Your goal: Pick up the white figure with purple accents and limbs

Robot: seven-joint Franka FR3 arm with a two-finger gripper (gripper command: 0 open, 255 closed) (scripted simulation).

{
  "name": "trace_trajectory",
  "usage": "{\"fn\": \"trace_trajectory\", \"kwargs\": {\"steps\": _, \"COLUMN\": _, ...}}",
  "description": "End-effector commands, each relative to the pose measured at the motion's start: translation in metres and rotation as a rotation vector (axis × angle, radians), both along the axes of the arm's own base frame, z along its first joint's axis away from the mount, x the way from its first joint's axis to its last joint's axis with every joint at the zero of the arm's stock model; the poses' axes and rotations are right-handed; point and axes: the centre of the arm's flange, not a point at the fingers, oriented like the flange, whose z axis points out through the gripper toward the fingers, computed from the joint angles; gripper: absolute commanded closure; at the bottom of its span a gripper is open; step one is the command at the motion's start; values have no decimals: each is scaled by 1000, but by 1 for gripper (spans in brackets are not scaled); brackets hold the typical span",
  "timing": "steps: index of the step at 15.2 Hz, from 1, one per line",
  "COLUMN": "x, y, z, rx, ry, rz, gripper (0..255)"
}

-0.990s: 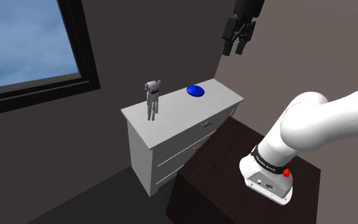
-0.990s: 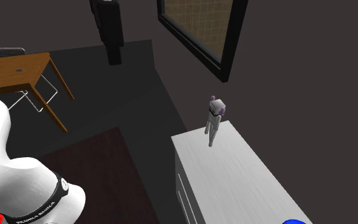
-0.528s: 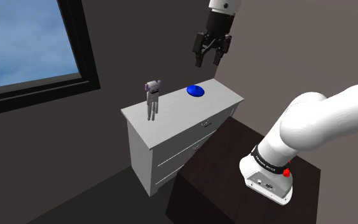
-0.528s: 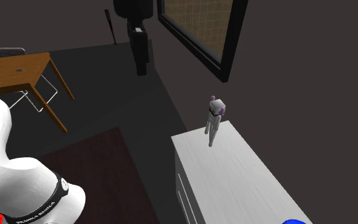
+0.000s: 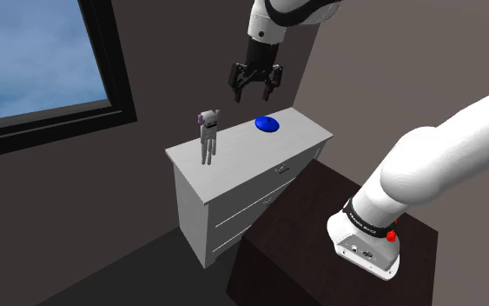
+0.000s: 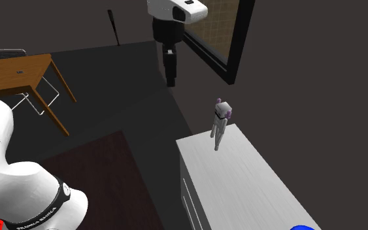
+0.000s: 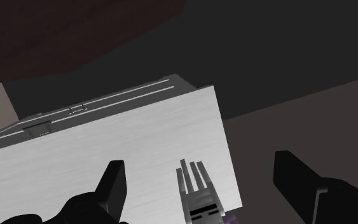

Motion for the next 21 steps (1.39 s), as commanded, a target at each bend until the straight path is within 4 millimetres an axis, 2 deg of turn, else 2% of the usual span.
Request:
{"fn": "trace_trajectory", "kwargs": {"steps": 1, "x": 21, "y": 5, "z": -18, "rx": -13, "ry": -10, "rz": -50, "gripper": 0}}
{"fn": "trace_trajectory", "kwargs": {"steps": 10, "x": 111, "y": 9, "z": -88, "rx": -76, "ry": -45, "rz": -265, "gripper": 0}}
{"fn": "trace_trajectory", "kwargs": {"steps": 18, "x": 191, "y": -7, "z": -146, "rx": -133, "ry": -77, "rz": -455, "gripper": 0}}
{"fn": "trace_trajectory", "kwargs": {"steps": 19, "x": 199, "y": -9, "z": -152, "rx": -138, "ry": -80, "rz": -474, "gripper": 0}}
{"fn": "trace_trajectory", "kwargs": {"steps": 21, "x": 199, "y": -9, "z": -162, "rx": -138, "ry": -80, "rz": -474, "gripper": 0}}
